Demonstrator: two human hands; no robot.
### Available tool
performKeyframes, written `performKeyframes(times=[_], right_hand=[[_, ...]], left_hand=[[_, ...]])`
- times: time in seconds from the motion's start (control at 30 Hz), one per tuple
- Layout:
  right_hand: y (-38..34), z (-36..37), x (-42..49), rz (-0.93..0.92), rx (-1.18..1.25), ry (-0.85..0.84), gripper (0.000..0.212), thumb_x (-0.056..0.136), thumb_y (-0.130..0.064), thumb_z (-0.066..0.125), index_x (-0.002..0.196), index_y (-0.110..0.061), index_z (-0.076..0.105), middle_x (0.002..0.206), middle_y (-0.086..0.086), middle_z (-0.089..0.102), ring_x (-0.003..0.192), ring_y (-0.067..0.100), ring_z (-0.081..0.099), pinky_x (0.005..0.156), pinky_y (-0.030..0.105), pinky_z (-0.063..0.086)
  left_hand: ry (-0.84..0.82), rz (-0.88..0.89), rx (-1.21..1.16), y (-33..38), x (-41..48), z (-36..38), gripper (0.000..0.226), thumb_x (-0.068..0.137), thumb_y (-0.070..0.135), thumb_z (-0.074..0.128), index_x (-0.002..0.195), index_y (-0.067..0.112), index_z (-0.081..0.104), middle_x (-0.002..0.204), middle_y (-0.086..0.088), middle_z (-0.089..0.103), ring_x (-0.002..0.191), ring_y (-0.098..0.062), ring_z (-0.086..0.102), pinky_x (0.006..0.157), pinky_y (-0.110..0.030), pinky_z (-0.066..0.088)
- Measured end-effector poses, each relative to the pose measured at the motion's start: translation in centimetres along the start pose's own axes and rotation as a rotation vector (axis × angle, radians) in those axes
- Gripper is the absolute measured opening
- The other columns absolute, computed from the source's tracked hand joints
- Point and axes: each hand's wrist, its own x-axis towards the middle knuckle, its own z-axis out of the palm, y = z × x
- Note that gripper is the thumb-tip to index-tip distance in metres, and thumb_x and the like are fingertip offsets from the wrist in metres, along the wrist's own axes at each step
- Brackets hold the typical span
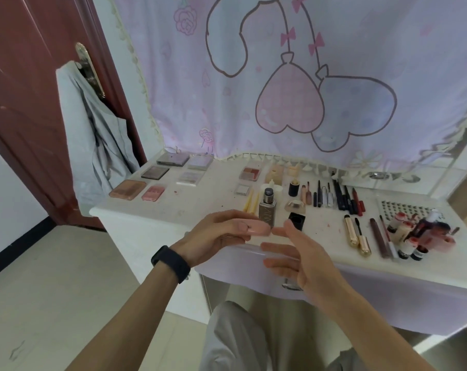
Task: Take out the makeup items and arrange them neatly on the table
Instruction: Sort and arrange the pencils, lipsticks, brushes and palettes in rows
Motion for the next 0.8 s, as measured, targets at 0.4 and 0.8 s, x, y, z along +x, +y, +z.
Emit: performKeyframes(times=[0.4, 0.8], right_hand=[[1.5, -3.6, -1.4, 0.246, 0.553, -0.08, 0.042, 0.082, -0.02, 0.071, 0.118, 0.003, 0.068, 0.094, 0.022, 0.07, 0.053, 0.017, 0.059, 0.047, 0.025, 0.056], [2.5, -5.8, -2.0, -0.248, -0.236, -0.012, 0.055, 0.081, -0.073, 0.064, 0.129, -0.049, 0.055, 0.115, -0.005, 0.075, 0.111, 0.014, 0.07, 0.094, 0.037, 0.056]], left_hand=[[0.139, 0.113, 0.216, -2.1, 0.9, 6.8, 0.055, 0.069, 0.056, 0.074, 0.117, 0.031, 0.065, 0.107, 0.013, 0.074, 0.103, -0.004, 0.068, 0.088, -0.026, 0.055], [0.089, 0.096, 0.171, -2.9, 1.7, 9.5, 0.035, 0.079, 0.058, 0.067, 0.113, 0.055, 0.064, 0.104, 0.011, 0.075, 0.1, -0.006, 0.069, 0.086, -0.034, 0.059]])
